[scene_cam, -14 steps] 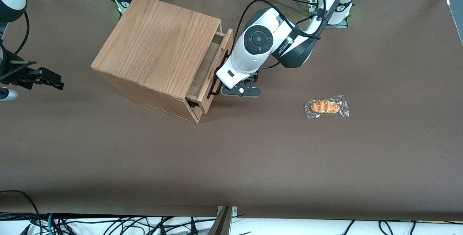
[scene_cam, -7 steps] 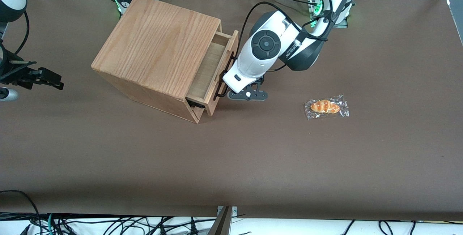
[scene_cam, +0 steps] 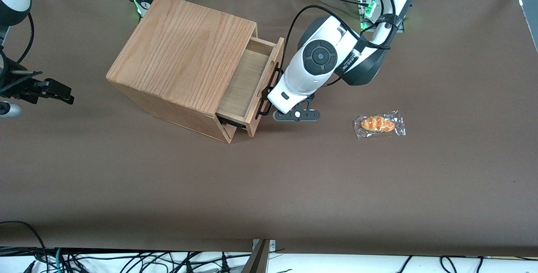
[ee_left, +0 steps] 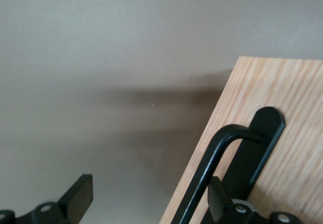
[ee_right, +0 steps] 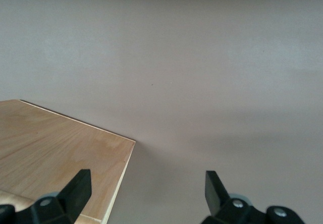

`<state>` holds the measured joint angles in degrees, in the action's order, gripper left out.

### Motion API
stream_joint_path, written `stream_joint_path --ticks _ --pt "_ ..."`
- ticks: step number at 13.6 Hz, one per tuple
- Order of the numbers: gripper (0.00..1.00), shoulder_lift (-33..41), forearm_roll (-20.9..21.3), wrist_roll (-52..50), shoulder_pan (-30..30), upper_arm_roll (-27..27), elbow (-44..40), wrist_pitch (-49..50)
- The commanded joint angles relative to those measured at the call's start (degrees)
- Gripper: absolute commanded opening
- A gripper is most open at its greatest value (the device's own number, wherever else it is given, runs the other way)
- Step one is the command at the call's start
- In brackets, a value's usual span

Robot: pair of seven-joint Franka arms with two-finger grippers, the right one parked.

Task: Open top drawer with left arm
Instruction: 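Pull the handle outward with the left gripper, sliding the drawer open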

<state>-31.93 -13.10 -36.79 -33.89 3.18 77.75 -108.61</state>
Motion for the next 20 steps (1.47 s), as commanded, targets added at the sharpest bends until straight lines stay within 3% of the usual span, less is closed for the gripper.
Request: stream_joint_path --ticks 1,20 --pt "1.00 1.4 1.9 0.8 0.5 0.2 1.4 1.0" --pt "1.00 2.0 1.9 6.2 1.4 -3.7 2.8 2.0"
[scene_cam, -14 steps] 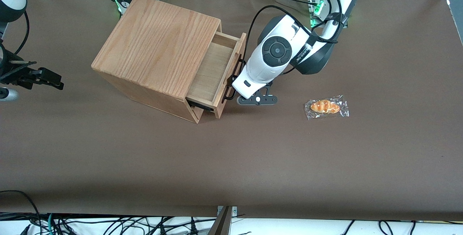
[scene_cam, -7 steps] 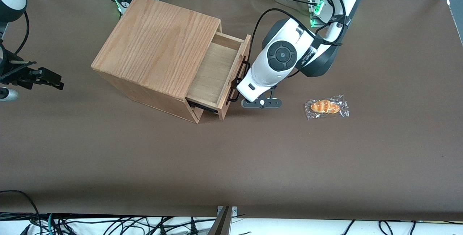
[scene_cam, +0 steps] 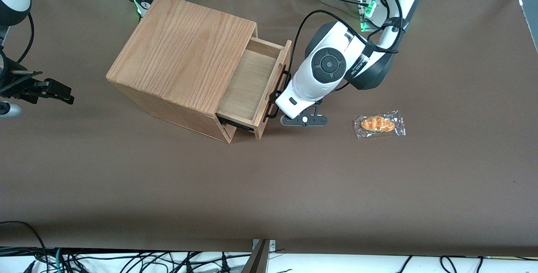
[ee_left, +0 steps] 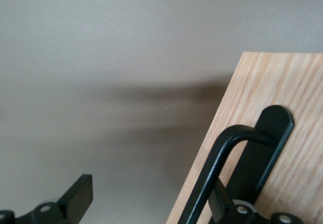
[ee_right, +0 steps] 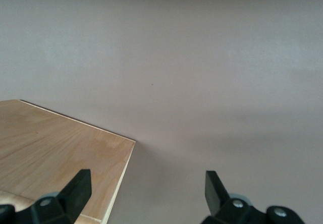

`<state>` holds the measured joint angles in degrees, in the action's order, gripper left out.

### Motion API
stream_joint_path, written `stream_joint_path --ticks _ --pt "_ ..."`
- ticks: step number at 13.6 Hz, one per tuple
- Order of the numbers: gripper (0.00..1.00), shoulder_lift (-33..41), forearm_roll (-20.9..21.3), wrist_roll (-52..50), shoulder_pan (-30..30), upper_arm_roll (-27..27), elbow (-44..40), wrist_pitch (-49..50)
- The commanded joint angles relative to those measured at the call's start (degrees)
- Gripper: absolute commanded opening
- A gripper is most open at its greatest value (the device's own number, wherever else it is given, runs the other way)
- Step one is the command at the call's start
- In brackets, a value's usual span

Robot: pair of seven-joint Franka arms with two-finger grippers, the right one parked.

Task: Open top drawer with left arm
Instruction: 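Pull the handle outward with the left gripper, sliding the drawer open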

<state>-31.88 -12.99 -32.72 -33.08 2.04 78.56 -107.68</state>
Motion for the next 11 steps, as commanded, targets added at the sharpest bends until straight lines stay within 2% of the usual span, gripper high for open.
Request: stream_joint_path --ticks 1,9,11 --pt "1.00 2.1 1.8 2.1 0.6 -2.7 1.9 1.1" --pt "1.00 2.3 1.1 2.3 1.3 -2.7 1.9 1.2" --pt "1.00 2.4 1.0 5.4 2.1 -2.7 1.9 1.2"
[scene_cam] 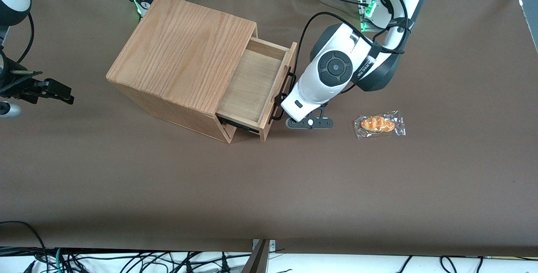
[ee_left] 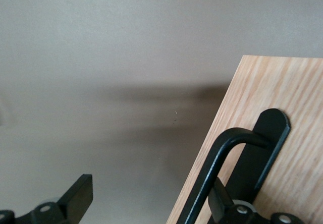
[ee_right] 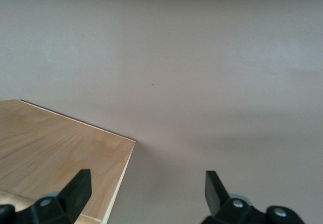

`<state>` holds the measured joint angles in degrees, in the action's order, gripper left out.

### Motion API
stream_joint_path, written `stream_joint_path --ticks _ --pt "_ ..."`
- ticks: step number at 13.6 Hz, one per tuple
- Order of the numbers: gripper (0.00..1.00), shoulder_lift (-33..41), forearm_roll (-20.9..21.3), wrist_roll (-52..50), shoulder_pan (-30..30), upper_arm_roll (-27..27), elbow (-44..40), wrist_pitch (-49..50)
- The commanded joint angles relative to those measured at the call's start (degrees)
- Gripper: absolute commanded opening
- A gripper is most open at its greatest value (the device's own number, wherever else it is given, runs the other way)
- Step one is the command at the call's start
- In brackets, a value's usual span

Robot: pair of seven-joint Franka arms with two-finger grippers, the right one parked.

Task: Open top drawer with left arm
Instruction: 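Pull the handle outward with the left gripper, sliding the drawer open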

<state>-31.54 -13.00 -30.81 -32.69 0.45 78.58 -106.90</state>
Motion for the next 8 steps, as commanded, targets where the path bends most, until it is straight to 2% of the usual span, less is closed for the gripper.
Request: stream_joint_path --ticks 1,8 --pt "1.00 2.1 1.0 3.6 2.1 -1.1 1.9 0.5" --pt "1.00 2.1 1.0 4.1 2.4 -1.1 1.8 0.5"
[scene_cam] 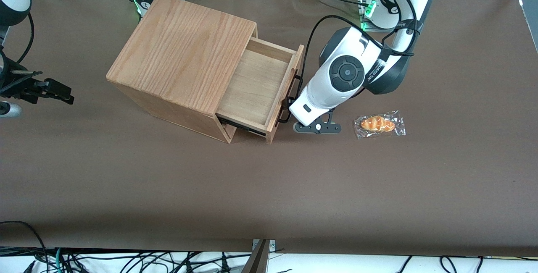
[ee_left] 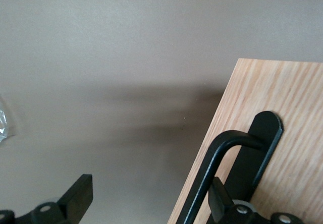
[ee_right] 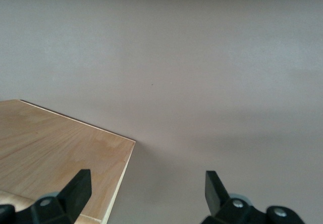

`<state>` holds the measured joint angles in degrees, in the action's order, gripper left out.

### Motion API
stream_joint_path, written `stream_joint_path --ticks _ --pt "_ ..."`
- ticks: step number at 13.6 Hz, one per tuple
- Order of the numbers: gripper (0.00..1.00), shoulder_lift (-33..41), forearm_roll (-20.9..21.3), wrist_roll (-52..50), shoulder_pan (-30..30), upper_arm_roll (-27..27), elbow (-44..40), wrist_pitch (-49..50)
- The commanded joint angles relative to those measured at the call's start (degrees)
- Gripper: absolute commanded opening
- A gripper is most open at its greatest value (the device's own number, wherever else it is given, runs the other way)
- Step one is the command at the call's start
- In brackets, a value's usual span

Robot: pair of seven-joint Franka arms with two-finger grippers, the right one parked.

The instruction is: Open top drawer with left arm

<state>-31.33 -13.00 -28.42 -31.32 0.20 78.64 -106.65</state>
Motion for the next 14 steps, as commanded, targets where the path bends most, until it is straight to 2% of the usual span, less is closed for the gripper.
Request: stream_joint_path --ticks 1,7,12,14 --pt "1.00 1.9 1.0 1.8 1.3 -0.8 1.8 0.2" --pt "1.00 2.0 1.0 3.7 2.1 -0.8 1.7 0.7" --pt "1.00 3.6 0.9 3.1 2.0 -0.6 0.6 5.2" --pt "1.00 4.3 -1.7 3.0 2.1 -0.8 0.6 5.8"
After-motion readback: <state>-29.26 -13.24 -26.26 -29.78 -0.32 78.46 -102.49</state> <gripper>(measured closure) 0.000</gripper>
